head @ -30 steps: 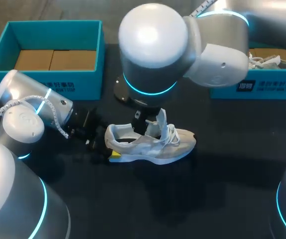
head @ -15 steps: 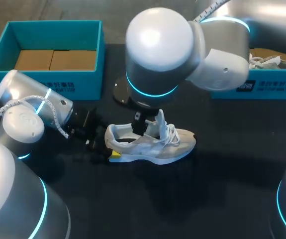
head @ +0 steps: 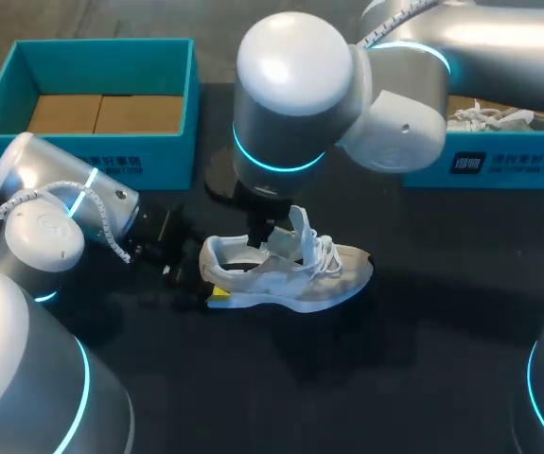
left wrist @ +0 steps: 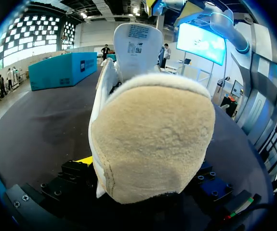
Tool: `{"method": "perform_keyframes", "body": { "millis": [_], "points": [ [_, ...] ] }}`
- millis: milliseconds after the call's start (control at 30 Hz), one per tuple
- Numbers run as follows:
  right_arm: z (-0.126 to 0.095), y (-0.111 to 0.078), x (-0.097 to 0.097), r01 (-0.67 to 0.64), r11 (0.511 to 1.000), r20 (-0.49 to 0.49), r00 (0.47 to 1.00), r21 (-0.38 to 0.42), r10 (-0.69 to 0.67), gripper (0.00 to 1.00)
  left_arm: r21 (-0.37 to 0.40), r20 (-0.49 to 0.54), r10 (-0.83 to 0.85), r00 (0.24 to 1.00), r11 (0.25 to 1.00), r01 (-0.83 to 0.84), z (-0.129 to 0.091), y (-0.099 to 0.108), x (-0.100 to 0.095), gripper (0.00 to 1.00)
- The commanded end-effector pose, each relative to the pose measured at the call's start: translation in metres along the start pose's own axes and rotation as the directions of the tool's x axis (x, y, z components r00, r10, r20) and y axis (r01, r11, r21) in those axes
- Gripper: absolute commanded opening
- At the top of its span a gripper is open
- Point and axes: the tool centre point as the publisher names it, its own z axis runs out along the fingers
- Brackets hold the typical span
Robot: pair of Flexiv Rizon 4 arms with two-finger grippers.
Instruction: Take the shoe out of the shoebox, open the shoe tongue, remove and reinsert the insole, then place the shoe into the shoebox
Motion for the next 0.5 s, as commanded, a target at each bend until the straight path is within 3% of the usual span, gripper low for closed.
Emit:
{"method": "perform_keyframes", "body": {
  "millis": [33, 233, 500],
  "points": [
    [0.001, 0.001, 0.001, -0.001, 1.000, 0.002, 1.000, 0.002, 0.001, 0.00, -0.002, 0.000, -0.001, 1.000, 1.000, 0.001, 0.003, 0.005, -0.003, 0.00],
    [0.001, 0.001, 0.001, -0.001, 1.000, 0.002, 1.000, 0.002, 0.001, 0.00, -0.002, 0.000, -0.001, 1.000, 1.000, 0.001, 0.003, 0.005, -0.003, 0.00],
    [0.053, 0.017, 0.000, 0.029, 1.000, -0.071, 0.997, -0.002, -0.029, 0.00, -0.002, 0.000, -0.001, 1.000, 1.000, 0.001, 0.003, 0.005, -0.003, 0.00]
  ]
}}
